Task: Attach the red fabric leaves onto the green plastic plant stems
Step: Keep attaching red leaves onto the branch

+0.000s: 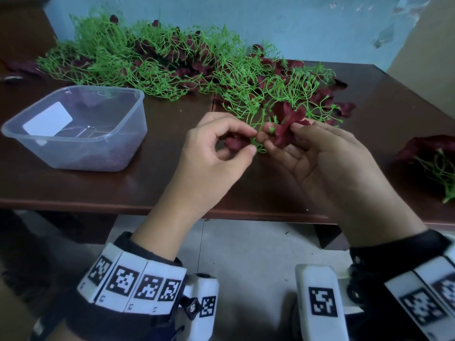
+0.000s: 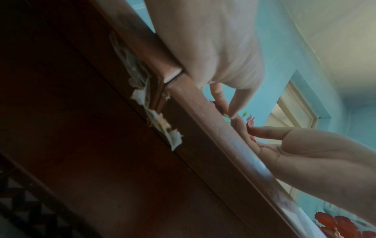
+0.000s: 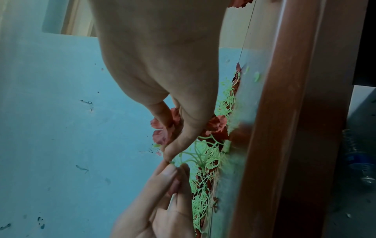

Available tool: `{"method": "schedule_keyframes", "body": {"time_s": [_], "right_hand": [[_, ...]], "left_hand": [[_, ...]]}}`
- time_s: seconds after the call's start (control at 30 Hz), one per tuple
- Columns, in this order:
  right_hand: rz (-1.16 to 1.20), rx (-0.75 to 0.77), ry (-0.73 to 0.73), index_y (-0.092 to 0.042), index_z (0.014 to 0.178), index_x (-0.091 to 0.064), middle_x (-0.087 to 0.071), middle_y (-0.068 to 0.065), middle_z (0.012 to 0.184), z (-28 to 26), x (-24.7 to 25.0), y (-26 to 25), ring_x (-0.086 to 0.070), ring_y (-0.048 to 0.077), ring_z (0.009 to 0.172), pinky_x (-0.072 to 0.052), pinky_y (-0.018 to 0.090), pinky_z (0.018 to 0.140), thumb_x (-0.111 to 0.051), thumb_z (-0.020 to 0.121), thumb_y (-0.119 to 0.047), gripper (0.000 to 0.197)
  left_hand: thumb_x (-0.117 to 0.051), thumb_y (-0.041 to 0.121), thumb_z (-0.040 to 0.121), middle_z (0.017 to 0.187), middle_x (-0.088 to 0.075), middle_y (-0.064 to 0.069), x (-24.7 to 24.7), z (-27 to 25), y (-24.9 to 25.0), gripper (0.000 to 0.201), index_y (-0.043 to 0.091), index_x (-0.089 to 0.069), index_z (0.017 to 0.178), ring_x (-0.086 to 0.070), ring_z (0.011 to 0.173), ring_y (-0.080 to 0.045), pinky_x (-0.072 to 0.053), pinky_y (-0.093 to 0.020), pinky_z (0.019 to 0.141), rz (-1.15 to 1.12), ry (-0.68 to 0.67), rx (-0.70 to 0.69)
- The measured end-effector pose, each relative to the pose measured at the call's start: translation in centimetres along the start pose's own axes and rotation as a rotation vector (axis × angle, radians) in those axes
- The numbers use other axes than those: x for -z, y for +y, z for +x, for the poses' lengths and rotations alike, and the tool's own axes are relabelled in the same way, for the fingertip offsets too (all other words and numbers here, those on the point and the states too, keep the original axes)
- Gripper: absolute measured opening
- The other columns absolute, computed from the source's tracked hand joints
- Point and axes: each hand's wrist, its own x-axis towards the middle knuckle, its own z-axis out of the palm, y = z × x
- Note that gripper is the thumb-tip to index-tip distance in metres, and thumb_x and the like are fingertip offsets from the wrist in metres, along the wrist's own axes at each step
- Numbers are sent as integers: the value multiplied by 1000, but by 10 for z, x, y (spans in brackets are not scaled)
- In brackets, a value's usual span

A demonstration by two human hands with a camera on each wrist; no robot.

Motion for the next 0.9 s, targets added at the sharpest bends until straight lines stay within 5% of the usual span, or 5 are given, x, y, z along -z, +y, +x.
{"method": "schedule_keyframes", "body": {"time_s": [0.2,0.43,0.57,0.73,0.9], "right_hand": [[21,-4,7,7,93,-58,-72,25,83,1,1,1,-73,38,90,-61,32,69,-41,100,5,19],[-18,-9,52,2,89,-59,-72,19,78,3,2,1,-74,32,77,-62,32,71,-43,100,3,19],[-61,-6,74,-4,84,-59,-72,13,72,4,3,2,-73,24,71,-62,34,70,-45,100,2,23],[-121,-13,67,-6,84,-60,-72,11,71,3,3,2,-72,24,69,-62,36,76,-44,101,0,24],[-59,-19,57,-3,84,-58,-71,13,70,4,2,3,-72,26,67,-61,31,70,-42,100,2,23]], "left_hand": [[-78,-6,80,101,-64,-2,-1,1,-3,26,18,-71,87,-70,92,-23,-61,-33,83,60,48,-67],[-63,10,96,96,-73,-11,0,-1,3,5,9,-68,97,-69,90,-21,-54,-27,79,-76,66,25],[-51,21,99,101,-69,-25,2,2,3,20,16,-65,113,-70,101,-39,-56,-40,82,-288,114,117],[-52,-16,95,96,-76,-7,-1,2,4,31,5,-63,115,-76,90,-17,-57,-24,80,-234,55,77],[-73,-14,83,95,-75,-5,-4,0,4,37,7,-63,112,-75,89,-14,-57,-23,84,-136,27,28]]}}
